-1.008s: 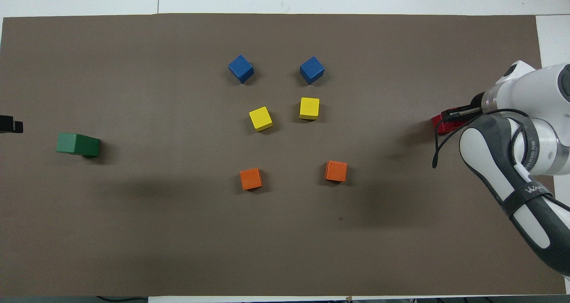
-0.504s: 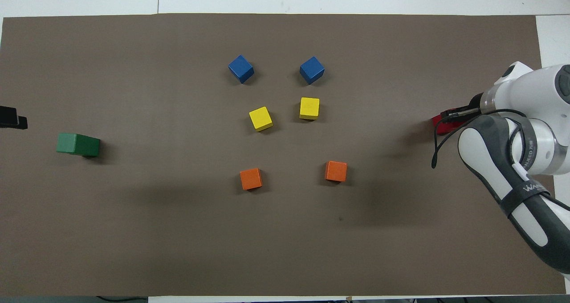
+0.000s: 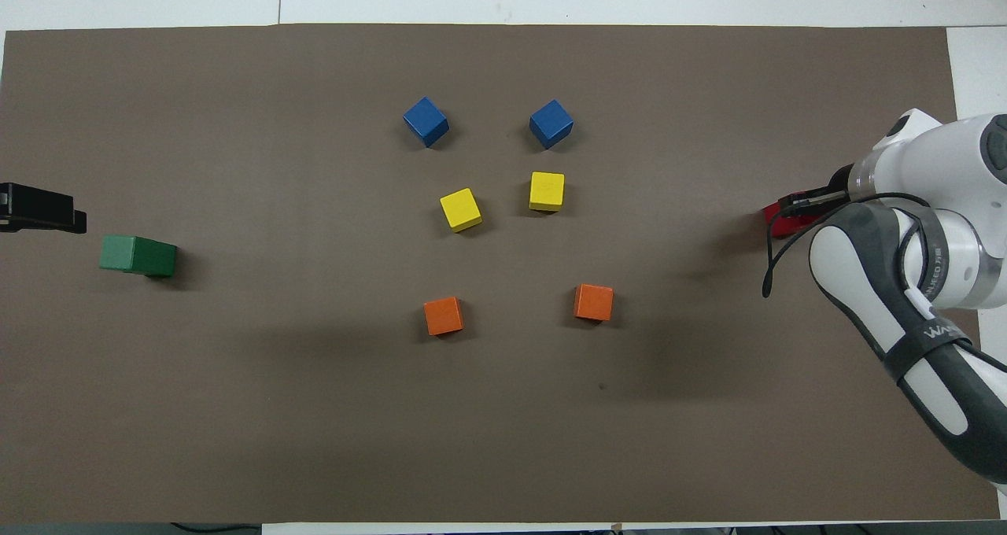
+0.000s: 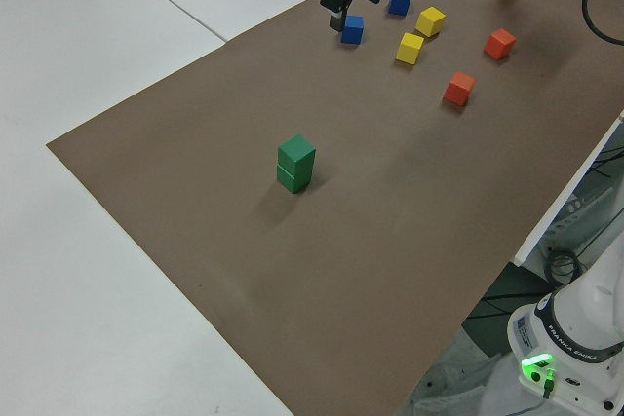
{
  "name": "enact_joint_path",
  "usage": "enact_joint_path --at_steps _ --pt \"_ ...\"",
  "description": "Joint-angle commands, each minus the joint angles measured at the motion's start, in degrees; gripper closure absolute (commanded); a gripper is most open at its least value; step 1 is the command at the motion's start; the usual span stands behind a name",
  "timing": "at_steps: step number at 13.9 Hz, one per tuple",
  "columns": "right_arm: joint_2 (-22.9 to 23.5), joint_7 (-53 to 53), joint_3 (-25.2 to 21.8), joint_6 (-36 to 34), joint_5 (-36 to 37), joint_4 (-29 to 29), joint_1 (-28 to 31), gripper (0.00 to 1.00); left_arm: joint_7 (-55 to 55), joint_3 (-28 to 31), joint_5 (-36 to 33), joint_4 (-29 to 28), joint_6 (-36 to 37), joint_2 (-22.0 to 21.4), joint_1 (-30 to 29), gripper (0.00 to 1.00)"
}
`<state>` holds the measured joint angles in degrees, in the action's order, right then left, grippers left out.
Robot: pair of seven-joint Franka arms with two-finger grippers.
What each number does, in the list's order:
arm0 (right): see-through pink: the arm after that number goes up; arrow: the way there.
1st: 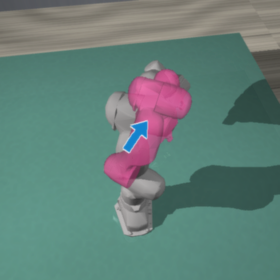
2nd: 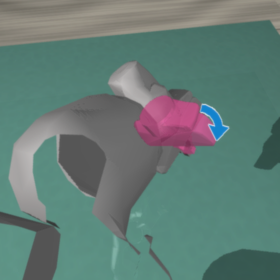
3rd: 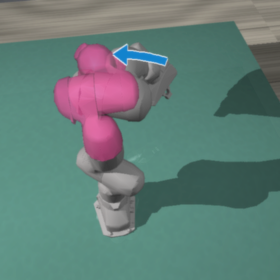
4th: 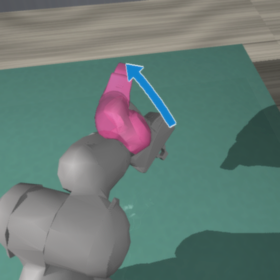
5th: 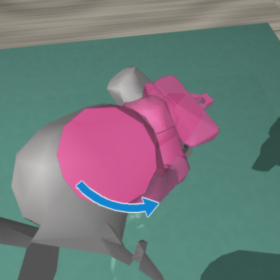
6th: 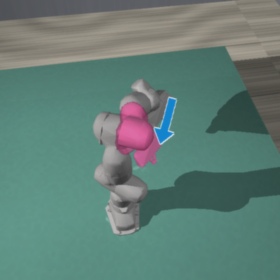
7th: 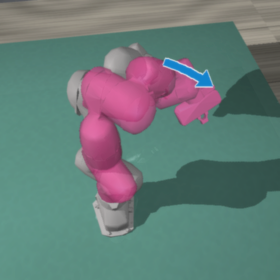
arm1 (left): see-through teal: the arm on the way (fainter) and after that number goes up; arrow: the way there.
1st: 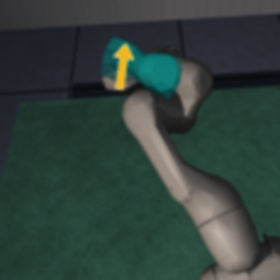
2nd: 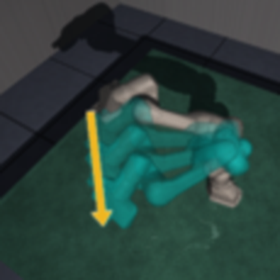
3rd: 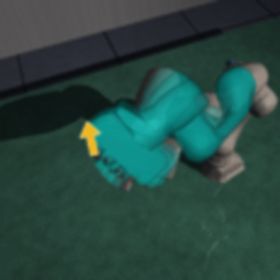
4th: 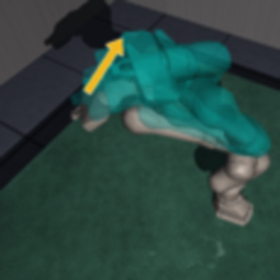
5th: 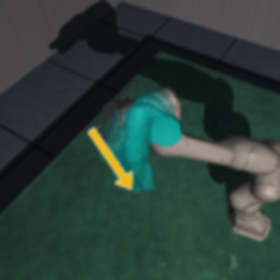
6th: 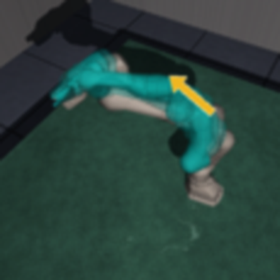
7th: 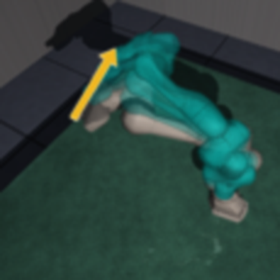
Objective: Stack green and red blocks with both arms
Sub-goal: 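Release the red cube on the red stack and withdraw the right gripper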
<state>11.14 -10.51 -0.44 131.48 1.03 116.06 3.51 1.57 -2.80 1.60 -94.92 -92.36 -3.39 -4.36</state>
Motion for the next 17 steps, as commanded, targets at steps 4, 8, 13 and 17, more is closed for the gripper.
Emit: enact_joint_path --at_steps 4,8,13,17 --pt "-0.32 -1.09 0.52 1.15 -0.06 0.93 0.97 0.00 -0.70 1.39 -1.51 2.02 1.04 1.99 2.87 0.00" --pt "-0.32 -1.09 0.52 -0.16 -0.06 0.14 1.15 0.00 -0.70 1.31 -1.51 2.11 1.13 2.07 3.39 0.00" --pt "-4.53 0.22 0.70 -12.45 -0.42 -6.36 0.71 0.00 -0.70 1.31 -3.00 4.83 2.45 3.22 3.49 0.00" --pt "-11.99 0.58 0.87 -19.58 -0.50 -6.90 -0.08 0.00 -0.61 1.31 -2.83 3.69 0.78 2.51 3.31 0.00"
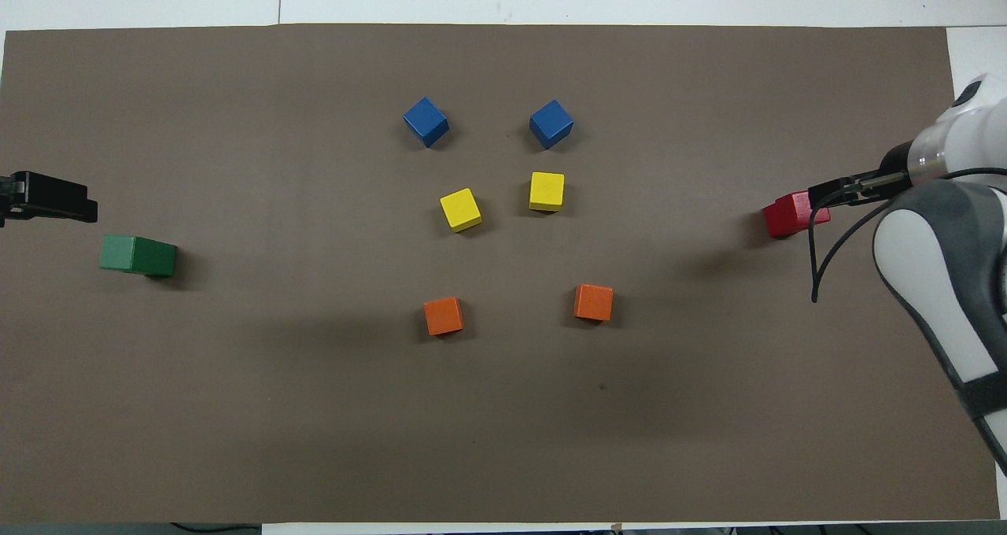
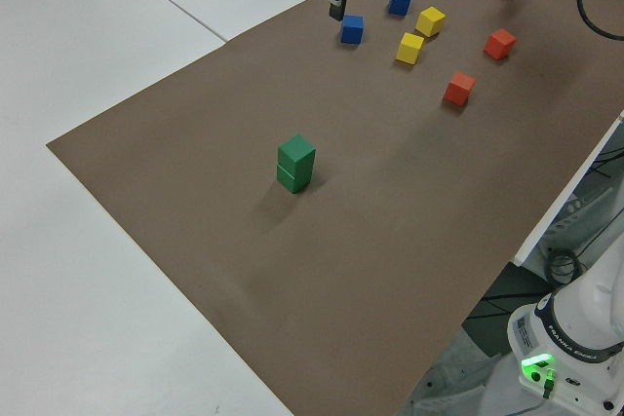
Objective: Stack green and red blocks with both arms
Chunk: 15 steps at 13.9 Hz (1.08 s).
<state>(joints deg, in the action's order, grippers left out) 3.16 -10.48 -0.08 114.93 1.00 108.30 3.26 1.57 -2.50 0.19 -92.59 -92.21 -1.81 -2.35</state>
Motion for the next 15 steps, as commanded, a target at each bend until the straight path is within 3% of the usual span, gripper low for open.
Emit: enact_joint_path --at_steps 1,4,8,12,15 --pt "-6.13 0.55 0.52 -5.57 -0.47 0.86 0.17 0.00 -0.61 1.01 -0.98 1.19 0.20 0.93 1.12 0.00" --pt "-9.14 0.55 0.52 -12.42 -0.47 -1.50 0.26 0.00 -0.61 1.01 -0.45 1.19 -0.51 0.93 0.94 0.00" --pt "-5.72 0.98 0.52 -22.36 -0.47 -11.86 -0.09 0.00 -0.61 1.01 -0.10 1.19 -0.77 1.01 0.85 0.00" --pt "-5.71 1.43 0.52 -27.55 -0.47 -13.90 -0.36 0.00 -0.52 1.01 -0.10 1.27 -0.25 0.93 0.67 0.00" --pt "-5.80 1.69 0.44 -27.22 -0.21 -13.90 -0.71 0.00 -0.52 1.01 -0.10 1.27 -0.16 0.93 0.68 0.00"
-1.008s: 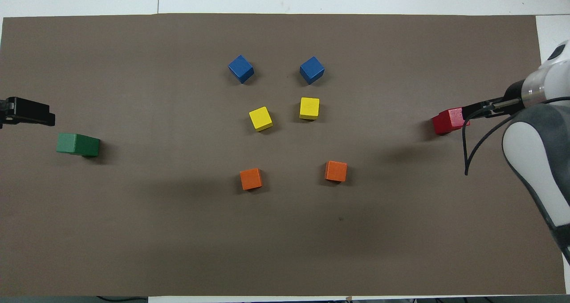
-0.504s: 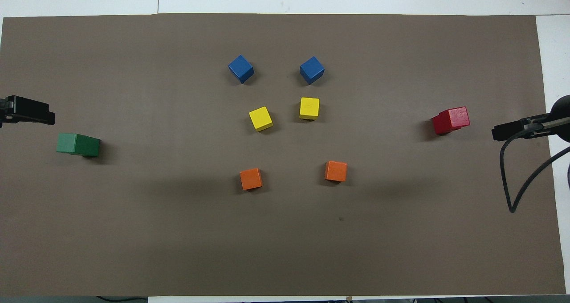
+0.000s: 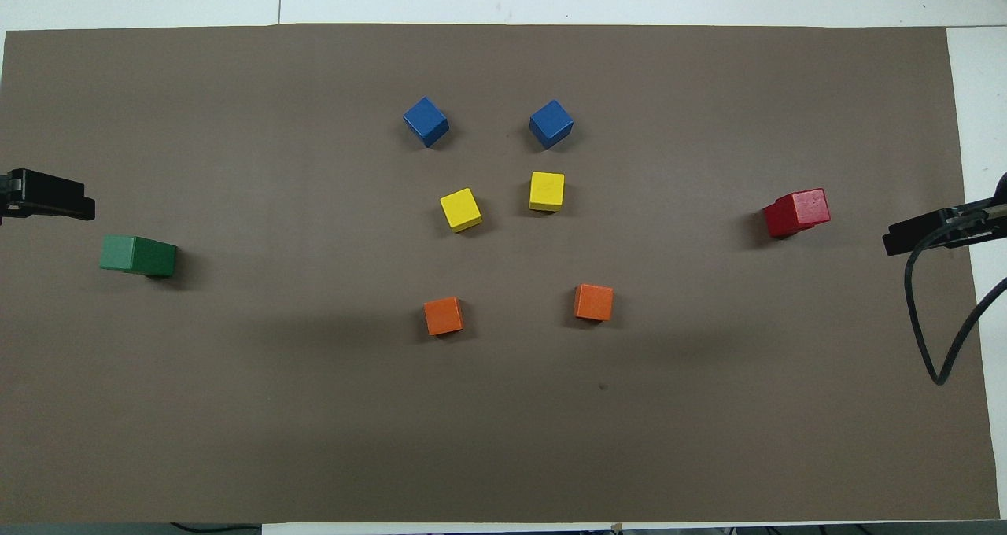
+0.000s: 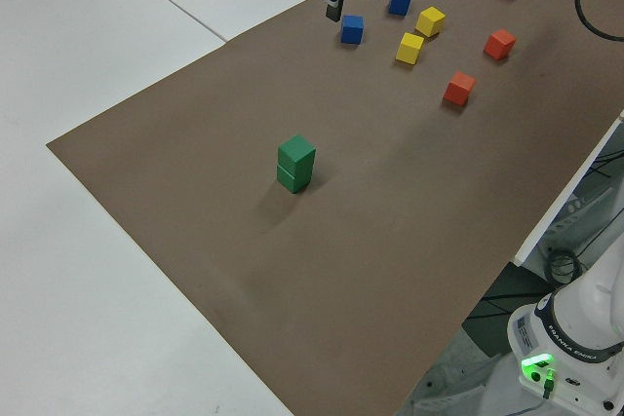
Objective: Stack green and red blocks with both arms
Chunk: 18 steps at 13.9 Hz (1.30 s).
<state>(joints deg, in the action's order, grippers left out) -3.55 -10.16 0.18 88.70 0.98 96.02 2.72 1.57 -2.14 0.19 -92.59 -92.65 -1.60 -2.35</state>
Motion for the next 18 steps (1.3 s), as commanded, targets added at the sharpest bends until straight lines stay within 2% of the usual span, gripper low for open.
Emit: enact_joint_path --at_steps 1,18 --pt "1.00 1.37 0.08 -0.55 -0.19 -1.36 -0.26 0.01 -0.52 0.64 -0.10 1.27 0.45 0.72 0.68 0.00" --pt "0.47 2.34 0.17 -0.20 -0.01 -0.39 0.17 0.00 -0.70 0.64 -0.10 1.27 0.45 0.46 0.68 0.00"
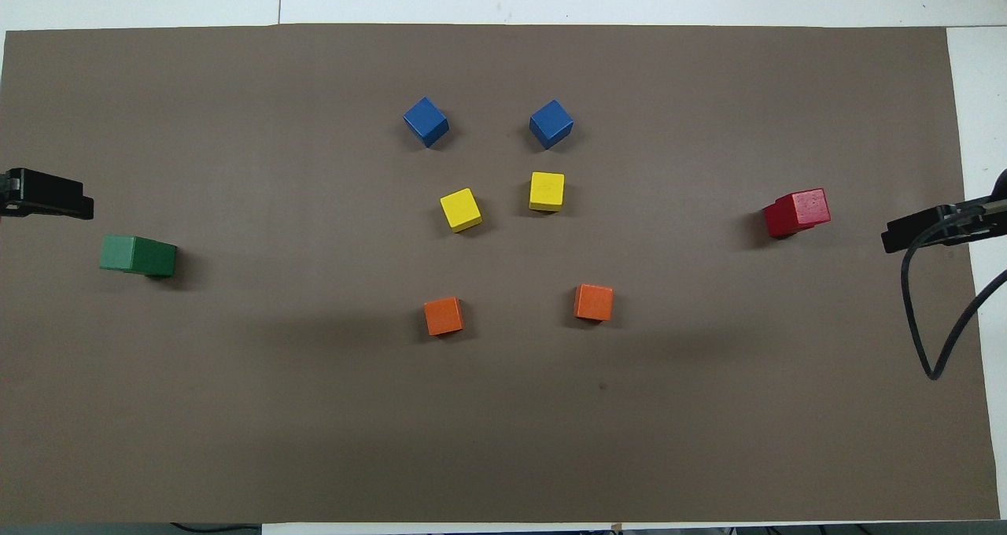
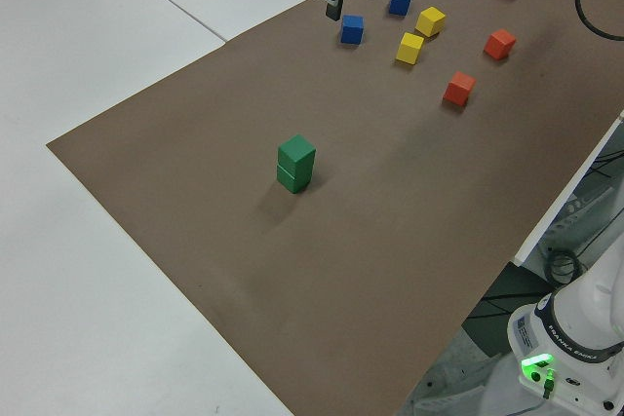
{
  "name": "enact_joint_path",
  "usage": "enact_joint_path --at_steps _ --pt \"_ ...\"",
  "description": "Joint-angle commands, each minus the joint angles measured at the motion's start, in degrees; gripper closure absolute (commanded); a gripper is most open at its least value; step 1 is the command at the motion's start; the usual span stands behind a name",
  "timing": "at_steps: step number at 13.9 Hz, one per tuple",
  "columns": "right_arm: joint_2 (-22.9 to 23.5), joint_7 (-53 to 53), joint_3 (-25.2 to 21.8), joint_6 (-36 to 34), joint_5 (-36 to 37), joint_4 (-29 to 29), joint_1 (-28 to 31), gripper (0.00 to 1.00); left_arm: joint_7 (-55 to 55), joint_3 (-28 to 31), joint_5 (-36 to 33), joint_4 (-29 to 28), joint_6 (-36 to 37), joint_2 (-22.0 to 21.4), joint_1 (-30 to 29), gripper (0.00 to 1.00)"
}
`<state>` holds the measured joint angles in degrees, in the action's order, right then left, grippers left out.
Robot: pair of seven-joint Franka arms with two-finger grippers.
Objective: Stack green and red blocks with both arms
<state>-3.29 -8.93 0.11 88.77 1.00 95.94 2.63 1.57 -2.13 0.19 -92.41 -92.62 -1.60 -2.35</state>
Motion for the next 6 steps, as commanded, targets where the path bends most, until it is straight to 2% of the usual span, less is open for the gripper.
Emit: enact_joint_path --at_steps 1,6 --pt "0.22 1.11 0.24 -0.35 -0.03 -0.31 0.19 0.00 -0.69 0.63 -0.01 1.09 0.43 0.46 0.68 0.00" --pt "0.22 1.11 0.24 -0.44 -0.03 -0.31 0.19 0.00 -0.78 0.63 0.25 1.18 0.43 0.46 0.68 0.00"
